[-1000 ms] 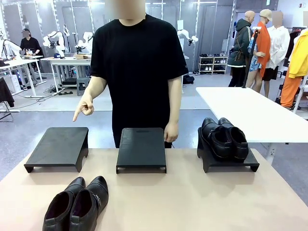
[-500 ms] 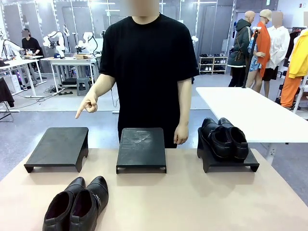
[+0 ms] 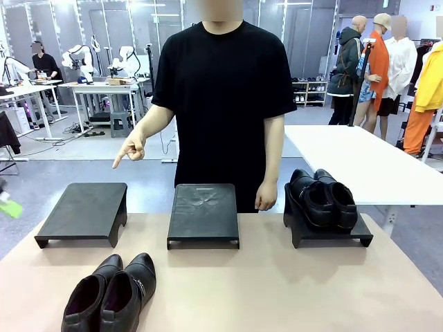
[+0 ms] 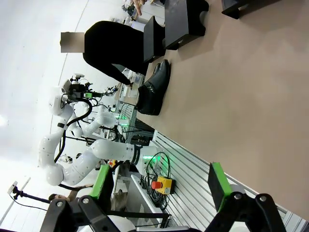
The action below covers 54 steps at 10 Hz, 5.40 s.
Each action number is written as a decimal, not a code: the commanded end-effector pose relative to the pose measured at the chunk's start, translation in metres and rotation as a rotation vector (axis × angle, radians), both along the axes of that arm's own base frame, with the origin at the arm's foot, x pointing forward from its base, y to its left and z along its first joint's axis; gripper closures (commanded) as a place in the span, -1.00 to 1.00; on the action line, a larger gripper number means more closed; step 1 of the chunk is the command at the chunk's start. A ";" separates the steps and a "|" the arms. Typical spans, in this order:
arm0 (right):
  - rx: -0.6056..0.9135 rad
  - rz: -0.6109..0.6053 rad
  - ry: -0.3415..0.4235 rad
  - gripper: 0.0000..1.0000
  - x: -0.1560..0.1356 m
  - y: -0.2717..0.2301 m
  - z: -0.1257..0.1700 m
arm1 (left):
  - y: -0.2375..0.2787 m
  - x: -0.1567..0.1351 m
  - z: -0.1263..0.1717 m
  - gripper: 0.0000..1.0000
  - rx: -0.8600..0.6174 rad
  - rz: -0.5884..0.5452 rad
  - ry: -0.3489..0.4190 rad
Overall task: Place the shoes on the stand as instructed by the person.
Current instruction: Pick up another pair of Shoes and place it on the Shoes Stand indicated by the person.
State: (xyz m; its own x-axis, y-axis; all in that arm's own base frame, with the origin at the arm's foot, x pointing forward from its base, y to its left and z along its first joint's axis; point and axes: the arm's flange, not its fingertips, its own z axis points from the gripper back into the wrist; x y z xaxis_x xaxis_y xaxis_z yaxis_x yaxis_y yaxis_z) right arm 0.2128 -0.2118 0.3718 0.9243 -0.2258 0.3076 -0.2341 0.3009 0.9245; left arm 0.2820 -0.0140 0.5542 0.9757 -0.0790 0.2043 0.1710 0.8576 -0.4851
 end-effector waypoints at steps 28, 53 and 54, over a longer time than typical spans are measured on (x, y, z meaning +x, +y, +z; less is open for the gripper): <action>0.008 -0.005 -0.017 -1.00 -0.001 0.001 0.004 | -0.143 0.005 -0.244 1.00 0.527 0.230 0.116; 0.008 -0.005 -0.017 -1.00 -0.001 0.001 0.004 | -0.023 0.064 -0.065 0.81 0.468 0.107 -0.155; 0.008 -0.005 -0.017 -1.00 -0.001 0.001 0.004 | -0.015 0.061 -0.056 0.81 0.459 0.122 -0.230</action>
